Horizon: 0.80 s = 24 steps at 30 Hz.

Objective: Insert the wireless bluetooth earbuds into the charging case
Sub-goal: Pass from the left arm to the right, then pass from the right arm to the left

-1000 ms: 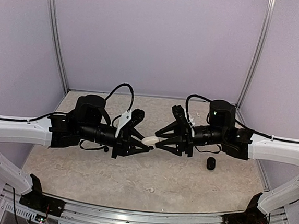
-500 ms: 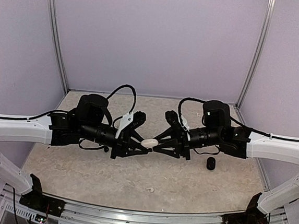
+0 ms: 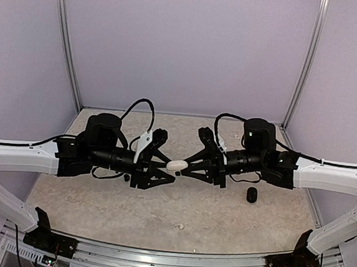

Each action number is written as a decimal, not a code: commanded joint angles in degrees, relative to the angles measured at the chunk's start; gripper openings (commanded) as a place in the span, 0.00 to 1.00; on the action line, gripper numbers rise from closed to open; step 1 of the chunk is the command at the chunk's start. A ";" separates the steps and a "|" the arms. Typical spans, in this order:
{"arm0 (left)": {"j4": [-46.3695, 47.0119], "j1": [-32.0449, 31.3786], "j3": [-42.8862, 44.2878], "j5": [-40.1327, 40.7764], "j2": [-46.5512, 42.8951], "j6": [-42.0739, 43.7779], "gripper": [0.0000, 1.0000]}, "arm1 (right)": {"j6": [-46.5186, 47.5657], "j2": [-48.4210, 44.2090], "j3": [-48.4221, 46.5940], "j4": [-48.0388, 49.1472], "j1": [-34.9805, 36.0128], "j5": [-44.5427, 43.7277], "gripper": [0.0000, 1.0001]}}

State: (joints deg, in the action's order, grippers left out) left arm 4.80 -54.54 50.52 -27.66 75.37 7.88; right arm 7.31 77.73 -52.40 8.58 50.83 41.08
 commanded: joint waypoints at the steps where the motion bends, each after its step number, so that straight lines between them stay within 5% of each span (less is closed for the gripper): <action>1: 10.62 0.67 -4.41 1.37 -3.91 -3.75 0.54 | -6.32 -2.22 2.09 13.48 -1.37 0.96 0.07; 13: 27.40 -1.18 -6.94 4.05 -1.55 -9.63 0.52 | -17.91 -1.53 6.99 32.19 -1.52 3.39 0.07; 24: 31.69 -2.67 -5.17 4.10 2.37 -10.22 0.38 | -19.37 -1.63 8.39 35.06 -1.41 3.27 0.07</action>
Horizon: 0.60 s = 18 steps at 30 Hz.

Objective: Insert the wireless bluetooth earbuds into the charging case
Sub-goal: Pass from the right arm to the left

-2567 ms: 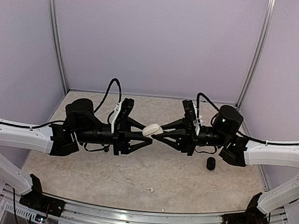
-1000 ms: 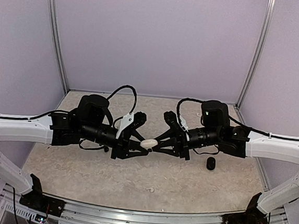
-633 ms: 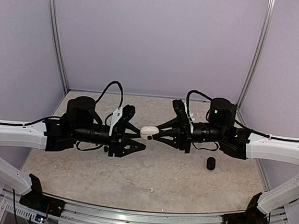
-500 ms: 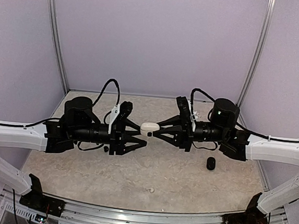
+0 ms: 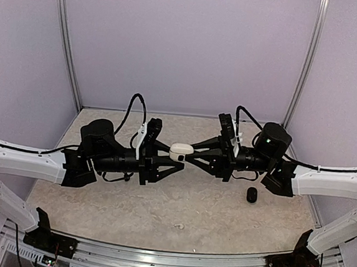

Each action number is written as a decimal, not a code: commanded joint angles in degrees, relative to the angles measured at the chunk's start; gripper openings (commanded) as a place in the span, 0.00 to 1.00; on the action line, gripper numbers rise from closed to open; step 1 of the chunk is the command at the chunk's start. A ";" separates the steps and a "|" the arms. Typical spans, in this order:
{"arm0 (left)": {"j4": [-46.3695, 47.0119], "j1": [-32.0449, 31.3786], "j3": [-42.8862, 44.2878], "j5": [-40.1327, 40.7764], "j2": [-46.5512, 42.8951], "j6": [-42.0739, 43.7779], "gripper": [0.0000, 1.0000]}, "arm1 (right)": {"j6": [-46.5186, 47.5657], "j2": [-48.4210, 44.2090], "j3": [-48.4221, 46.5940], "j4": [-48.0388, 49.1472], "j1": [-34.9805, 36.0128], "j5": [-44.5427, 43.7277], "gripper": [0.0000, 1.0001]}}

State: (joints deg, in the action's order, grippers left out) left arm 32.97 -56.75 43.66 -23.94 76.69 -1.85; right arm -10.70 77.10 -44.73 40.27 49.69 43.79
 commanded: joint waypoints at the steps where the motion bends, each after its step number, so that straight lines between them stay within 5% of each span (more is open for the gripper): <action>1: 3.82 -0.46 1.68 0.35 1.09 -0.63 0.35 | -1.47 -1.01 0.76 3.44 -0.26 0.61 0.07; 4: 4.13 -0.46 1.64 0.16 1.10 -0.93 0.33 | -1.42 -1.11 1.11 3.50 -0.21 0.45 0.07; 9: 4.38 -0.64 1.65 -0.14 0.76 -1.01 0.45 | -1.30 -1.00 1.22 3.32 -0.23 0.24 0.08; 18: 5.20 -0.71 1.50 -0.56 0.72 -1.62 0.43 | -1.34 -0.92 1.56 3.57 -0.21 0.15 0.09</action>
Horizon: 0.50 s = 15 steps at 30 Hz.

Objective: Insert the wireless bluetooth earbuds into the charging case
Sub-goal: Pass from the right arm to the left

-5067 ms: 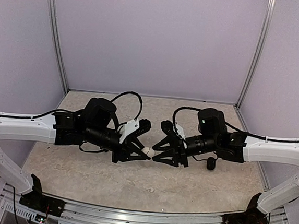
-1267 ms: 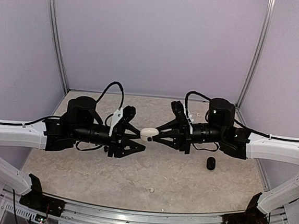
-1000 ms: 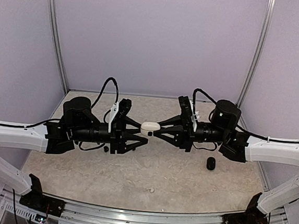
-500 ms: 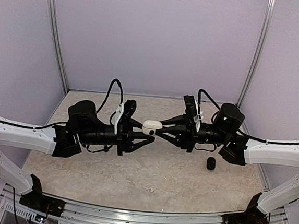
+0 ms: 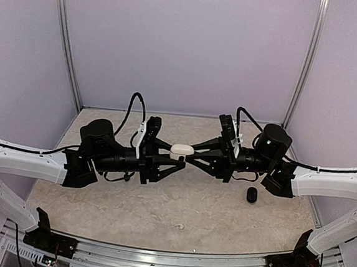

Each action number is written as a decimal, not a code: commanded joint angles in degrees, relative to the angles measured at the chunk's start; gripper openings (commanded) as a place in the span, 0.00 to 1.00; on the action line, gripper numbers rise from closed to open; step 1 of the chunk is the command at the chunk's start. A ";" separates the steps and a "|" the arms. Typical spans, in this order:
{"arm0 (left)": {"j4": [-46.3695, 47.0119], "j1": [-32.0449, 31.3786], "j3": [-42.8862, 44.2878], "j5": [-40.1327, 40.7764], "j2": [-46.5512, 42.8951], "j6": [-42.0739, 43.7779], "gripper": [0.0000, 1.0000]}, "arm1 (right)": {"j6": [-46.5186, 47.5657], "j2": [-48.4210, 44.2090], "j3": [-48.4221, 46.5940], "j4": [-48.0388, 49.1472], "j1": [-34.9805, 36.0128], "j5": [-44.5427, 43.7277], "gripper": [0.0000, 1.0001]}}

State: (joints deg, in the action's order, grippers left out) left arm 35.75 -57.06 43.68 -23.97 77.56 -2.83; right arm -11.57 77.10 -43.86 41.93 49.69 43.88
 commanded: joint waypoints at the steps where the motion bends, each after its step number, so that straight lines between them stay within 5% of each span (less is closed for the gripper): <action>1: 2.47 -0.35 1.49 -0.68 -0.05 -0.62 0.42 | -0.54 -0.82 0.62 1.99 -0.21 0.14 0.09; 9: 3.97 -0.36 1.06 -1.44 0.53 -1.41 0.27 | -0.78 -0.45 0.87 2.39 -0.21 0.42 0.12; 15: 0.25 0.60 0.79 -2.86 -0.15 -0.32 0.16 | 3.05 -2.63 0.26 -3.90 -0.44 -0.27 0.43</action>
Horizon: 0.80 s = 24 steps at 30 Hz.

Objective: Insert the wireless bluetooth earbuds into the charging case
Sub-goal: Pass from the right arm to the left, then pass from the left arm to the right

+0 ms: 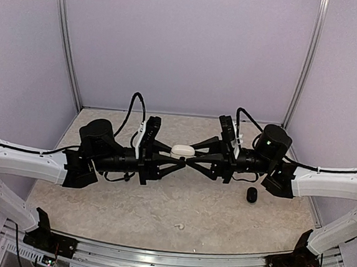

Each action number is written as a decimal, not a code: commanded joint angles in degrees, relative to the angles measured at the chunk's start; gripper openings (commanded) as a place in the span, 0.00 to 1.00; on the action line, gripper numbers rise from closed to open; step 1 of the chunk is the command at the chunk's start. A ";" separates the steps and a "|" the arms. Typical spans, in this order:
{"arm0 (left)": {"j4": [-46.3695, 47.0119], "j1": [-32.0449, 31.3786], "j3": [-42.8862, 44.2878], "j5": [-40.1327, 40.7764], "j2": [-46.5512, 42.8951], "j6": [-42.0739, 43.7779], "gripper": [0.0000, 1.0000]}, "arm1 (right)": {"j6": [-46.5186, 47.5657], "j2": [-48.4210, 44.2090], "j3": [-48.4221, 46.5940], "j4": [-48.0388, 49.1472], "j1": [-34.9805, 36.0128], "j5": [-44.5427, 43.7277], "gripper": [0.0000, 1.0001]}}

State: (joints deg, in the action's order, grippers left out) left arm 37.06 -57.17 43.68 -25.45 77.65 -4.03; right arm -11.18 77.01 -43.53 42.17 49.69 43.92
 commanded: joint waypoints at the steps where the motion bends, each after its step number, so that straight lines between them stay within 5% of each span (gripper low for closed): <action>1: -2.36 0.81 0.71 -1.55 -0.44 1.40 0.16 | 3.95 -2.91 -0.52 -6.43 -0.41 -0.35 0.45; 9: -12.27 0.85 0.69 -2.40 -2.19 3.86 0.12 | 12.75 -3.11 -4.48 -19.64 -0.48 -1.21 0.56; 24: -14.32 0.19 0.96 -1.55 -2.63 7.57 0.10 | 14.31 0.56 -7.89 -24.52 -0.46 1.76 0.36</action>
State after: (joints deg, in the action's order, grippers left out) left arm 23.22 -56.62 43.66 -26.70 75.79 1.91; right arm 2.55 76.88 -49.89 19.11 49.69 44.56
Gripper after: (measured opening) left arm 0.236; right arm 0.363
